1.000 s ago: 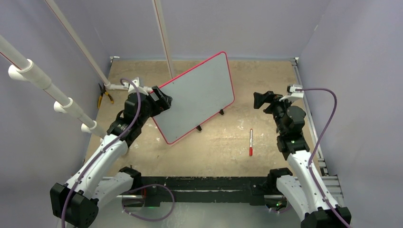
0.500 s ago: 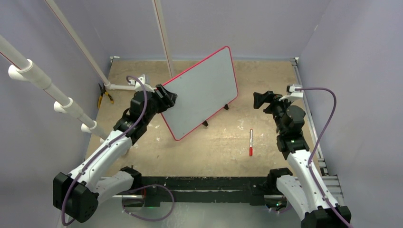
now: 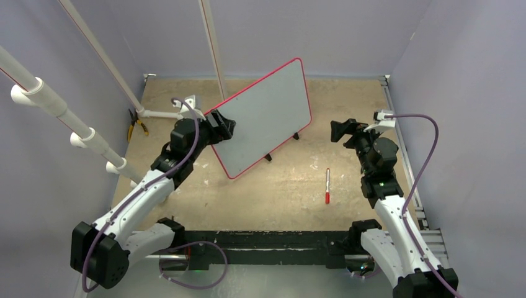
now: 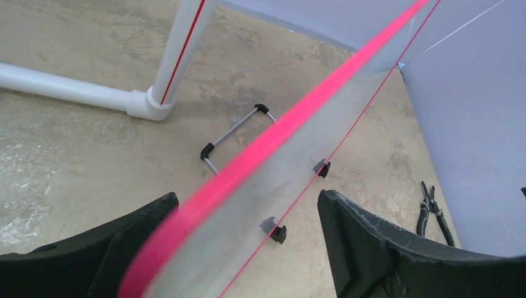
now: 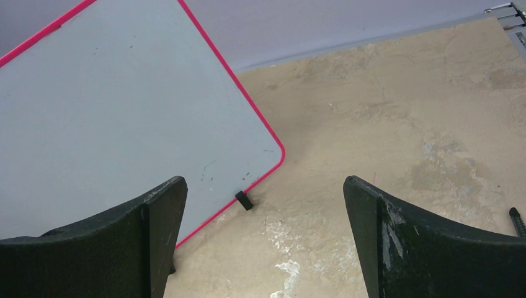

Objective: Write a sentence on the whiteboard
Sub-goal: Move the whiteboard to the center of the board, then adjust the whiteboard on the whiteboard stand.

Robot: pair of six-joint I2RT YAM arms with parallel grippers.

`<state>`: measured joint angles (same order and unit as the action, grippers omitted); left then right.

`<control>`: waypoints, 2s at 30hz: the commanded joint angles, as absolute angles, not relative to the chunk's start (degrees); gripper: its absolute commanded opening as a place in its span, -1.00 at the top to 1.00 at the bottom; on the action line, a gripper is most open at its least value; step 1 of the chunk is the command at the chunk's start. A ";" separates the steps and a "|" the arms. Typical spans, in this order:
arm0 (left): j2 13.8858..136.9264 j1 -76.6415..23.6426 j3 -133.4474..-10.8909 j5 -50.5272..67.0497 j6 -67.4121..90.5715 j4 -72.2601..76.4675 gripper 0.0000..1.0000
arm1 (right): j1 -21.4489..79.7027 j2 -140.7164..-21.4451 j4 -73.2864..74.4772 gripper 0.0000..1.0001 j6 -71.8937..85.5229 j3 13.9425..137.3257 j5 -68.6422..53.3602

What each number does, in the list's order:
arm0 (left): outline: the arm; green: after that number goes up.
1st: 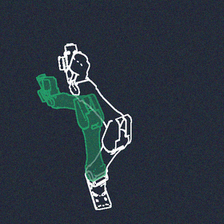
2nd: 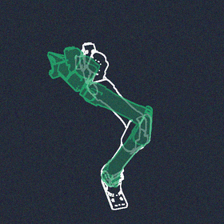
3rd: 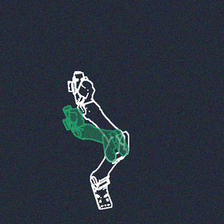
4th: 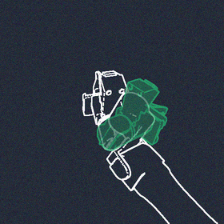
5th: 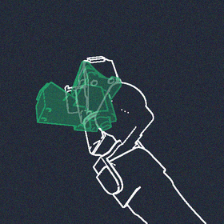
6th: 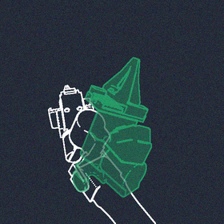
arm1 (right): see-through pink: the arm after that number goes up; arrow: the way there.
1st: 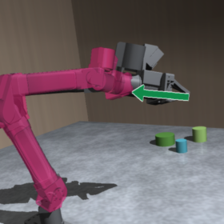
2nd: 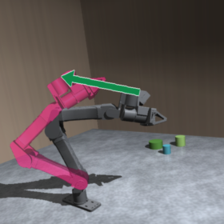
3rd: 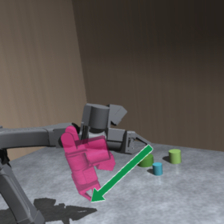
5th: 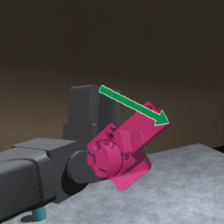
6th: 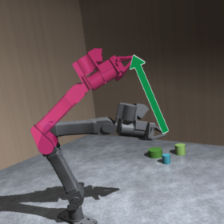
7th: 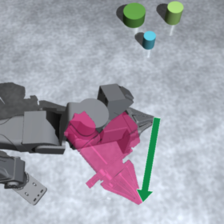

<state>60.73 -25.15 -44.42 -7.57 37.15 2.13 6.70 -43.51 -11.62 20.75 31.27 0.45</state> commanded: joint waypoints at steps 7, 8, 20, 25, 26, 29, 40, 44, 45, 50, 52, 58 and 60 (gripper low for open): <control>48.41 -24.53 -44.30 -7.70 24.94 -10.52 -0.97 | 6.57 -43.72 -13.69 -0.97 19.25 33.39 0.09; 48.20 -24.48 -44.64 -7.22 24.66 -11.71 -0.95 | 6.54 -43.81 -13.71 -0.97 19.25 33.43 0.09; 49.08 -24.43 -45.36 -7.93 28.21 -21.50 -0.24 | 6.55 -43.76 -13.56 -0.97 19.16 33.40 0.09; 49.68 -24.43 -44.13 -4.67 28.18 -21.30 0.19 | 6.59 -43.87 -13.61 -0.97 19.16 33.35 0.09; 49.92 -24.43 -43.94 -4.19 27.98 -21.00 0.26 | 6.59 -43.92 -13.62 -0.97 19.16 33.32 0.09; 51.16 -24.43 -44.07 -3.24 27.46 -20.56 0.44 | 6.59 -44.05 -13.62 -0.97 19.16 33.32 0.09; 54.67 -24.43 -44.21 -1.42 26.91 -15.42 0.73 | 6.59 -44.46 -13.69 -0.97 19.12 33.36 0.09; 56.11 -24.43 -44.13 -0.27 27.53 -12.78 0.80 | 6.59 -44.73 -13.71 -0.97 19.09 33.46 0.09; 56.50 -24.43 -44.12 -0.26 27.78 -12.18 0.81 | 6.59 -44.85 -13.75 -0.97 19.07 33.48 0.09; 57.97 -24.43 -44.22 2.63 28.21 -8.76 1.00 | 6.58 -45.38 -13.89 -0.97 19.07 33.53 0.09; 58.21 -24.43 -44.29 2.24 28.09 -8.24 1.00 | 6.59 -45.59 -13.89 -0.97 19.09 33.53 0.09; 58.24 -24.48 -43.00 2.64 29.38 -6.27 1.00 | 6.59 -46.02 -13.95 -0.97 19.07 33.53 0.11; 58.10 -24.43 -42.14 3.37 30.58 -4.21 1.00 | 6.58 -46.26 -14.02 -0.97 19.08 33.60 -0.48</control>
<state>57.95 -24.21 -43.64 -0.21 27.68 -12.45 6.68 -45.87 -11.64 20.03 31.27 0.45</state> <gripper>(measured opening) 0.109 0.985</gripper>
